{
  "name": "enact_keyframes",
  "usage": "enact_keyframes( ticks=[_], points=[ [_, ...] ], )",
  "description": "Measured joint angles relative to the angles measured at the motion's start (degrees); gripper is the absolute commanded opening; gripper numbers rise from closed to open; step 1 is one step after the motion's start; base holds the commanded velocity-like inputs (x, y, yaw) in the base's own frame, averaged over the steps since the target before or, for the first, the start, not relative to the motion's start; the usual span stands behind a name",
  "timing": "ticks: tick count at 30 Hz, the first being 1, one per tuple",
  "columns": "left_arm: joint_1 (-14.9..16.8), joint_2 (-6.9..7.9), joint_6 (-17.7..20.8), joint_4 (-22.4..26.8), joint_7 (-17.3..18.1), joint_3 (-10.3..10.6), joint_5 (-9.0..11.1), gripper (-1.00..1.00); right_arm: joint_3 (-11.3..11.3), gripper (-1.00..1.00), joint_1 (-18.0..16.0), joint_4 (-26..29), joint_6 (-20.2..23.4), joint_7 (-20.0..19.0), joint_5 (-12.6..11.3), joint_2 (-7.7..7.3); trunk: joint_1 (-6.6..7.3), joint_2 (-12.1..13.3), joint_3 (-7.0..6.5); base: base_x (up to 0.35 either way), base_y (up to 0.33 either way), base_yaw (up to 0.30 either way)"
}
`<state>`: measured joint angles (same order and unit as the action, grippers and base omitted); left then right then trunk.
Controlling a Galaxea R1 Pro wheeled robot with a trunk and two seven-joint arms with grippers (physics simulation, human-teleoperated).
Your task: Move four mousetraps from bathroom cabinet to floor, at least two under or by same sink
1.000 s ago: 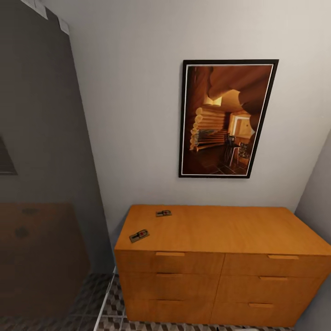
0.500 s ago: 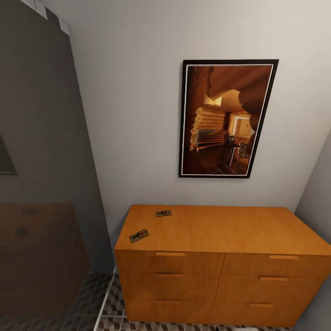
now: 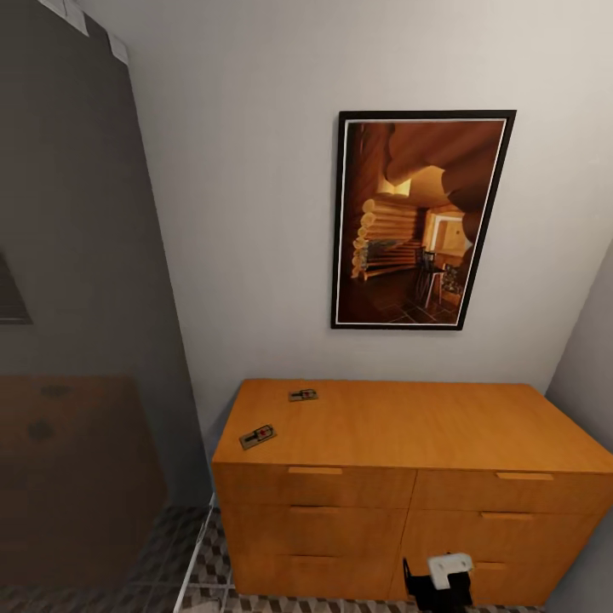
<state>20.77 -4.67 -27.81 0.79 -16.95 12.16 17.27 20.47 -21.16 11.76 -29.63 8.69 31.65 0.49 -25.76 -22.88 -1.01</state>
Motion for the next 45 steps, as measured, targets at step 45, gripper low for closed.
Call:
enact_keyframes(
  ticks=[45],
  points=[
    [3.68, 0.33, 71.44, 84.50, -4.34, 0.08, -7.42, 1.00, -28.34, 1.00, -14.22, 64.14, 62.27, -6.00, -14.46, 9.51, 0.00, 0.01, 0.00, 0.000, 0.000, 0.000]
  ],
)
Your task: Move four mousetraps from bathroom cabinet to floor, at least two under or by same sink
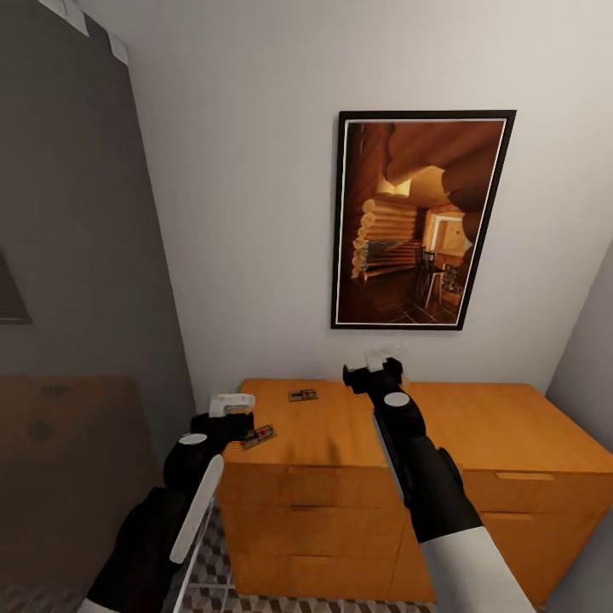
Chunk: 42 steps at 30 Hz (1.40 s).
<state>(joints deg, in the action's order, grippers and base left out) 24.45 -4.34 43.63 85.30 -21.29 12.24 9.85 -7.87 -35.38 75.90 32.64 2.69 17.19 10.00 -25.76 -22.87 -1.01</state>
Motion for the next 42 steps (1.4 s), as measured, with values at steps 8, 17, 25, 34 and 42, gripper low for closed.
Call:
enact_keyframes(
  ticks=[8, 17, 25, 34, 42],
  points=[
    [8.07, -0.53, 5.51, -3.93, 0.36, 0.04, 0.06, 1.00, -0.09, 1.00, -8.67, -12.78, 0.51, -0.17, -0.23, 0.00, -0.01, 0.01, 0.00, 0.000, 0.000, 0.000],
    [19.35, -3.65, 7.53, -24.69, 0.56, 0.26, 0.13, 1.00, -0.01, 1.00, -20.43, -36.57, -2.35, -5.63, -0.38, 0.00, 0.00, 0.01, 0.00, 0.000, 0.000, 0.000],
    [21.62, -4.05, 6.66, -29.17, 2.84, 0.32, 0.08, 1.00, 0.09, 1.00, -22.41, -40.88, -4.77, -11.00, -0.39, -2.09, 0.00, 0.00, 0.00, 0.000, 0.000, 0.000],
    [21.98, -3.46, 6.22, -30.16, 8.28, 1.19, -0.89, 1.00, -0.20, 1.00, -22.68, -41.98, -5.12, -13.15, -0.28, -3.63, 0.00, 0.00, 0.00, 0.000, 0.000, 0.000],
    [22.00, -2.91, 3.00, -31.76, 10.96, 5.14, -1.72, 1.00, -0.43, 1.00, -22.71, -43.11, -5.23, -16.19, 1.26, -4.44, 0.00, 0.00, 0.00, 0.000, 0.000, 0.000]
  ],
)
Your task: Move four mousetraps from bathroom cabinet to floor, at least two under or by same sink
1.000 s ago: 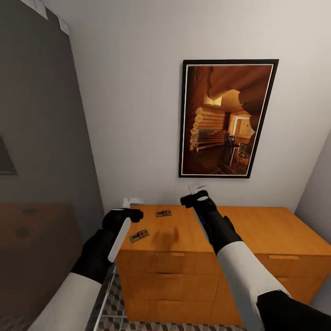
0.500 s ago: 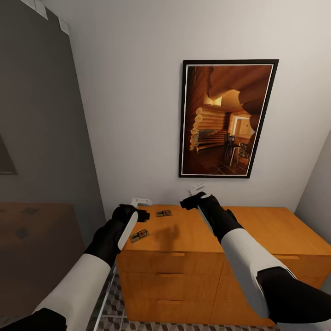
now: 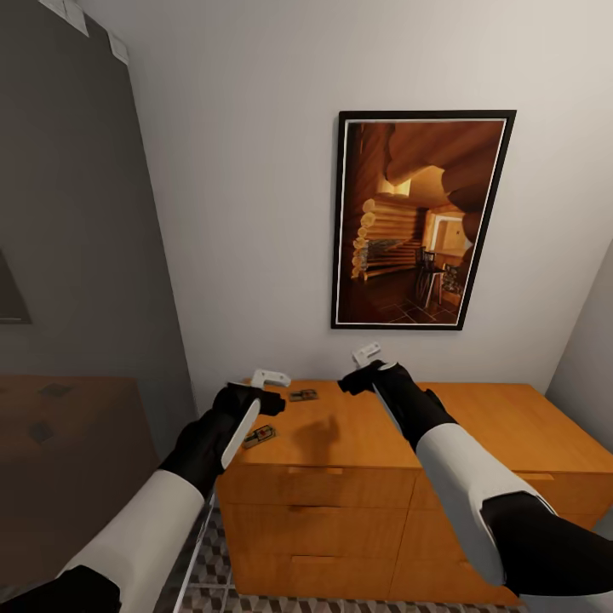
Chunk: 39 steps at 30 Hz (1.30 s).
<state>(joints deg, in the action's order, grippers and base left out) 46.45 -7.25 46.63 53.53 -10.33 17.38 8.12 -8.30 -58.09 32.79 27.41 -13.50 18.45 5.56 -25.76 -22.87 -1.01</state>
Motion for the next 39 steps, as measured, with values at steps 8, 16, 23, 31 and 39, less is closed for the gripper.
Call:
enact_keyframes(
  ticks=[8, 16, 23, 31, 39],
  points=[
    [0.01, 0.64, -0.66, -0.39, 0.59, 2.77, -0.19, 1.00, -0.03, 1.00, -0.01, -0.17, -0.40, -6.89, 0.99, -2.73, 0.00, 0.00, 0.00, 0.000, 0.000, 0.000],
    [0.01, 2.39, -0.69, -0.42, 0.81, 3.52, -0.20, 1.00, -0.12, 1.00, -0.01, -0.23, -1.45, -10.72, 1.33, -4.49, 0.00, 0.00, 0.00, 0.000, 0.000, 0.000],
    [-0.01, 3.22, -0.68, -0.40, 0.84, 3.73, -0.20, 1.00, -0.10, 1.00, 0.00, -0.30, -2.00, -11.25, 3.21, -4.80, 0.00, 0.00, 0.00, 0.000, 0.000, 0.000],
    [-0.01, 3.97, -0.68, -0.40, 0.85, 3.83, -0.13, 1.00, -0.06, 1.00, 0.00, -0.32, -2.57, -11.35, 5.00, -4.85, 0.00, 0.00, 0.00, 0.000, 0.000, 0.000],
    [0.00, 3.74, -0.63, -0.45, 0.85, 3.87, -0.11, 1.00, 0.01, 1.00, 0.00, -0.30, -4.30, -11.25, 5.17, -4.86, 0.00, 0.00, 0.00, 0.000, 0.000, 0.000]
  ],
)
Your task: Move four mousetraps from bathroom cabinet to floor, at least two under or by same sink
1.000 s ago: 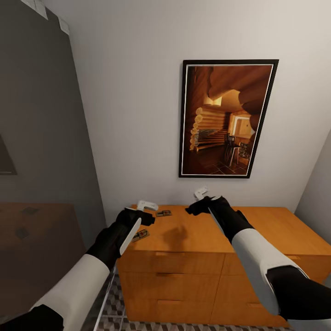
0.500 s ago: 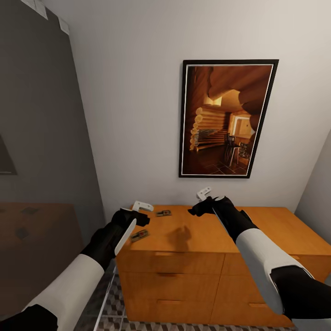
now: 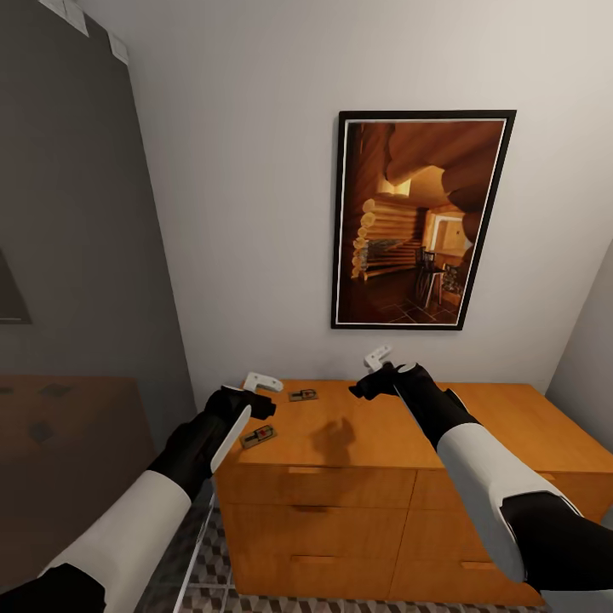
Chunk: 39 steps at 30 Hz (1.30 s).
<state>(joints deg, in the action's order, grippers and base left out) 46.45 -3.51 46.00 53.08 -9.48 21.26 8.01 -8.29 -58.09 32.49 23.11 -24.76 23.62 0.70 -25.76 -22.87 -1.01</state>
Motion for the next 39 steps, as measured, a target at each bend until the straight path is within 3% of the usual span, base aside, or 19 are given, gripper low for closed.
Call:
enact_keyframes(
  ticks=[39],
  points=[
    [-0.16, 0.30, -0.37, -0.04, 0.12, 1.04, 0.03, 1.00, 0.36, 1.00, 0.00, 0.01, -1.68, 0.26, -0.36, 0.01, 0.00, 0.00, 0.00, 0.000, 0.000, 0.000]
  ],
)
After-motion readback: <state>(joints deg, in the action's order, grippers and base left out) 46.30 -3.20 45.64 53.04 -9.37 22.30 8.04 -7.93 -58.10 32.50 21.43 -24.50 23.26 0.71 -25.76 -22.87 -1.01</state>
